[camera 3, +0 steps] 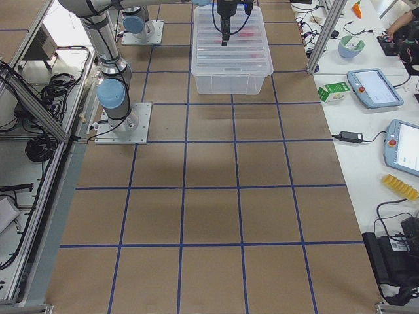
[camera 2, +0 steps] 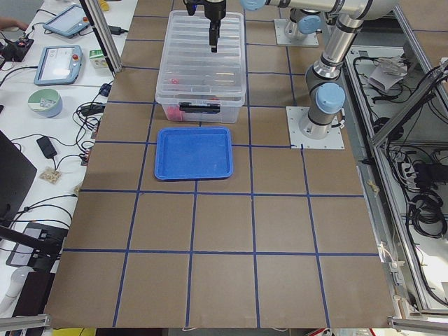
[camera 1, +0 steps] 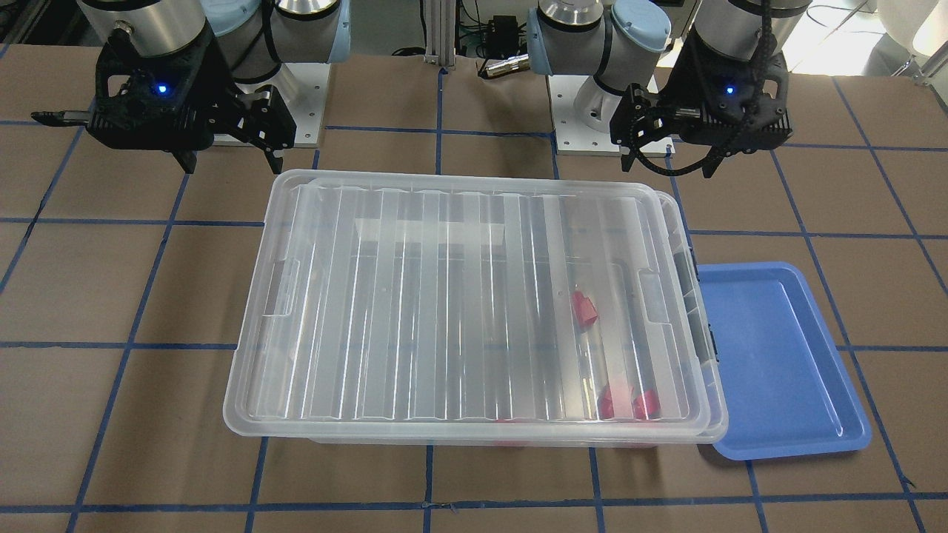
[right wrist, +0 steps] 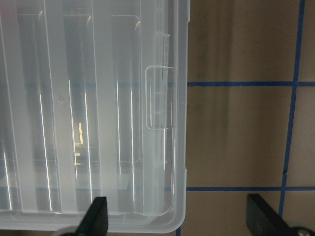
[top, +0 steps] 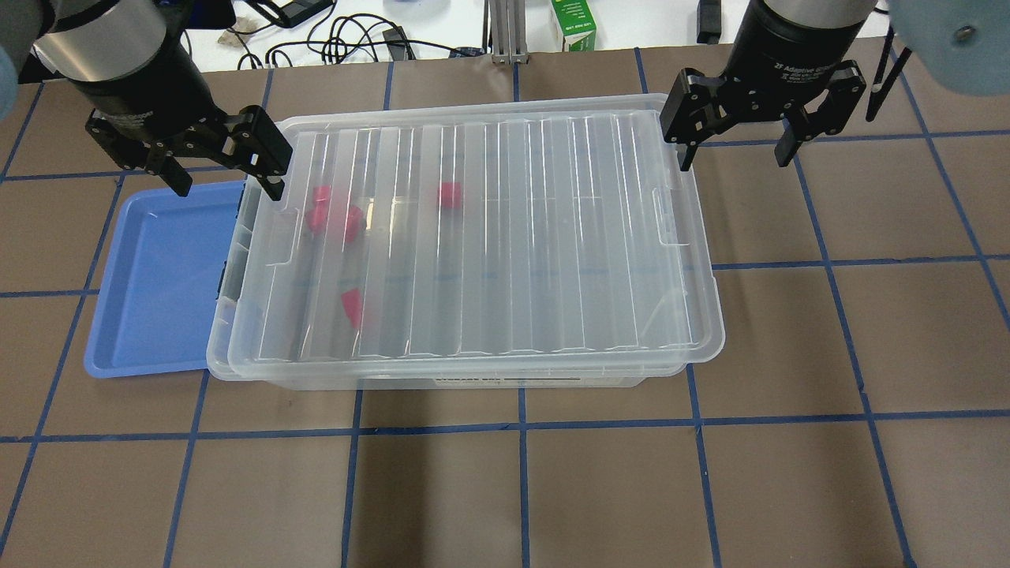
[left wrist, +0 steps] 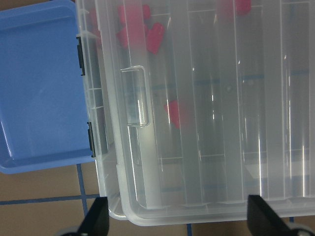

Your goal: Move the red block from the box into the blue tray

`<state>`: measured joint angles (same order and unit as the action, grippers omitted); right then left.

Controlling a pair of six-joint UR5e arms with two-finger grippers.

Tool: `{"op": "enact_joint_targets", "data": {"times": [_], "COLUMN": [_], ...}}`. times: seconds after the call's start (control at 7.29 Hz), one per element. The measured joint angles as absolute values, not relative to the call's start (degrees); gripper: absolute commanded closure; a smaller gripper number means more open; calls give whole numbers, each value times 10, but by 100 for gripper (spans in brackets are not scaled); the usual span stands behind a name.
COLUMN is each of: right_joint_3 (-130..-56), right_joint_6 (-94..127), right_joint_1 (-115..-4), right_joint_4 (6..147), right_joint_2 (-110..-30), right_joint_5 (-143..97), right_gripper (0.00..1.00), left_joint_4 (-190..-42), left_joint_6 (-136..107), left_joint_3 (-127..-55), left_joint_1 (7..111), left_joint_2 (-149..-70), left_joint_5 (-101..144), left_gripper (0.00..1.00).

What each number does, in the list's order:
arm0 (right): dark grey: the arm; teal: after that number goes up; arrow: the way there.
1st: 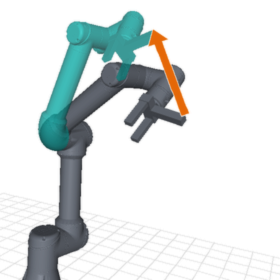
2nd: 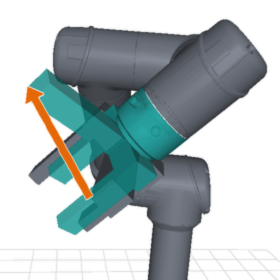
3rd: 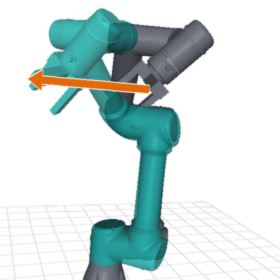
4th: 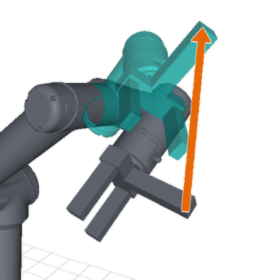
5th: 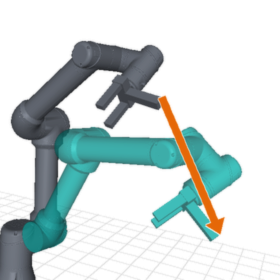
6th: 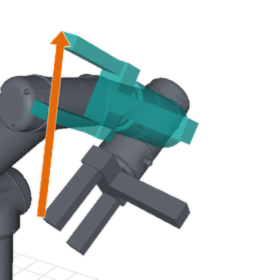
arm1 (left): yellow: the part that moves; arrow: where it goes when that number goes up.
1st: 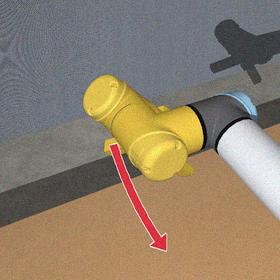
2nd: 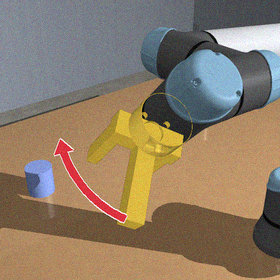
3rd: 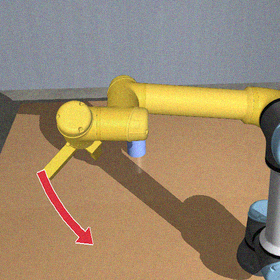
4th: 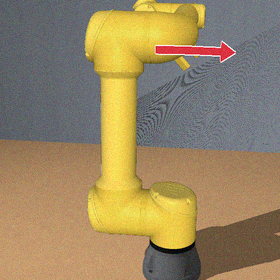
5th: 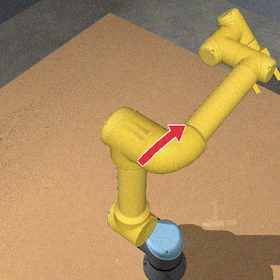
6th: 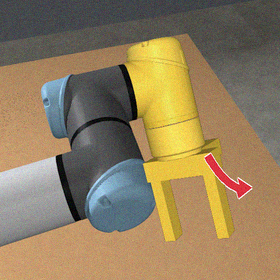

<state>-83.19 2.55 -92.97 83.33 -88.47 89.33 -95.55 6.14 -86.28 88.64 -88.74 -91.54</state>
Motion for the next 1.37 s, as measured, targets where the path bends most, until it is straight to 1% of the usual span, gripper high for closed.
{"op": "enact_joint_targets", "data": {"times": [0.96,1.37], "right_joint_3": [-837,-846], "right_joint_6": [24,5], "right_joint_1": [-928,-923], "right_joint_4": [831,884], "right_joint_2": [-883,-869], "right_joint_5": [895,898], "right_gripper": [0,0], "left_joint_4": [-964,-964], "left_joint_6": [66,68], "left_joint_3": [-868,-865], "left_joint_1": [890,891], "left_joint_2": [-880,-886], "left_joint_5": [-918,-917], "left_gripper": [0,0]}}
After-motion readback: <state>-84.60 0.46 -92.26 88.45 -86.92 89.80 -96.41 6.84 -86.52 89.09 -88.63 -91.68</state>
